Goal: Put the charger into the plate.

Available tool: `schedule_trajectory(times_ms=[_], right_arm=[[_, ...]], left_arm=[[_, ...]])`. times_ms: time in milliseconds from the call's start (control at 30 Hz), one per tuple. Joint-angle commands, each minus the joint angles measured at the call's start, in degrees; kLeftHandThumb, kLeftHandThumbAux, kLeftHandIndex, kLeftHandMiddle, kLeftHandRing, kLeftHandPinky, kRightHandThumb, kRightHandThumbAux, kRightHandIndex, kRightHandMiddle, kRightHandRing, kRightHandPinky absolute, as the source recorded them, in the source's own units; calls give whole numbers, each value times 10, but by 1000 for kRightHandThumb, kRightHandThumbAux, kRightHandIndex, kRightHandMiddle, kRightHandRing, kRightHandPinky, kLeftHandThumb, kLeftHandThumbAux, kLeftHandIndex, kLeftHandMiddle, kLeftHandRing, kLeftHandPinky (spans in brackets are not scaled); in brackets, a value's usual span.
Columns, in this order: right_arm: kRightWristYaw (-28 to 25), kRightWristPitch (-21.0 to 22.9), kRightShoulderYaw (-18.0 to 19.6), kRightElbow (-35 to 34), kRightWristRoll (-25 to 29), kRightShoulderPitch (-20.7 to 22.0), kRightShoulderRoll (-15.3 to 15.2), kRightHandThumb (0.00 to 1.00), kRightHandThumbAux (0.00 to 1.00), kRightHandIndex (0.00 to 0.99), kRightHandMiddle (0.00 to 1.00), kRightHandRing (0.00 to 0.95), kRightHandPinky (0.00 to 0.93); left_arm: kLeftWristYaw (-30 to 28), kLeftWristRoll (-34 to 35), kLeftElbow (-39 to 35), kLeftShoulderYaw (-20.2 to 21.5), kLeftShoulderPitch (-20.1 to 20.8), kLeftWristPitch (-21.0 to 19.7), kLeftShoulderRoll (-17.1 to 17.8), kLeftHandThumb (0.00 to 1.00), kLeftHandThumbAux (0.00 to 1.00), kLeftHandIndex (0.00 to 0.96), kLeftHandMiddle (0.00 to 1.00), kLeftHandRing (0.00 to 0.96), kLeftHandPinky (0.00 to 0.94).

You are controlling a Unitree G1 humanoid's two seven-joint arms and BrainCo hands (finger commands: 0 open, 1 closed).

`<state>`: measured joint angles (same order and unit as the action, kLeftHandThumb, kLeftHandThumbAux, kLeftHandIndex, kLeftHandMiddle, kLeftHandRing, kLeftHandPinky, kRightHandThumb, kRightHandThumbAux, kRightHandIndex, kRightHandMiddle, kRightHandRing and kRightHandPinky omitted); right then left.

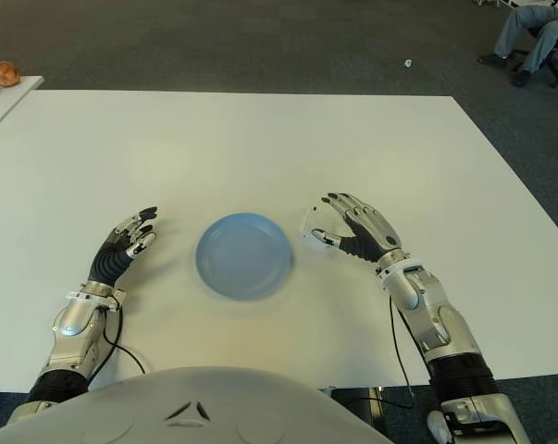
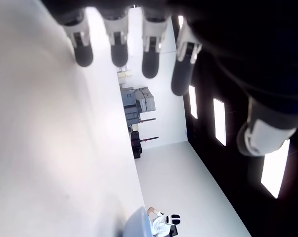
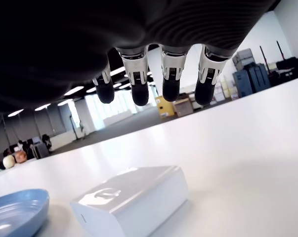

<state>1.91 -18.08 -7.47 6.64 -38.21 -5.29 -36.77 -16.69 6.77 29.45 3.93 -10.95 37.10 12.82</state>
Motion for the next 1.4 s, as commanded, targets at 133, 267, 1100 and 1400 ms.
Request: schedule_trajectory(times_ms=[133, 267, 1100, 1400], right_arm=[[39, -20, -37, 101, -18, 37, 21, 280, 114, 0, 0, 0, 0], [53, -24, -50, 137, -21, 51, 27, 286, 124, 0, 0, 0, 0], [138, -42, -130, 322, -38, 127, 60, 279, 171, 0, 0, 0, 0], [169, -50, -152, 376, -43, 154, 68, 274, 185, 0, 0, 0, 0]], left_arm=[[-15, -11, 69, -15, -51, -28, -18, 0, 481, 246, 121, 70, 33], [-13, -12, 70, -14, -50, -29, -18, 0, 471, 248, 119, 66, 29], [-13, -6, 60, -12, -55, -26, -20, 0, 502, 249, 145, 90, 62], [-15, -3, 55, -11, -56, -32, -16, 0, 493, 256, 141, 85, 51]])
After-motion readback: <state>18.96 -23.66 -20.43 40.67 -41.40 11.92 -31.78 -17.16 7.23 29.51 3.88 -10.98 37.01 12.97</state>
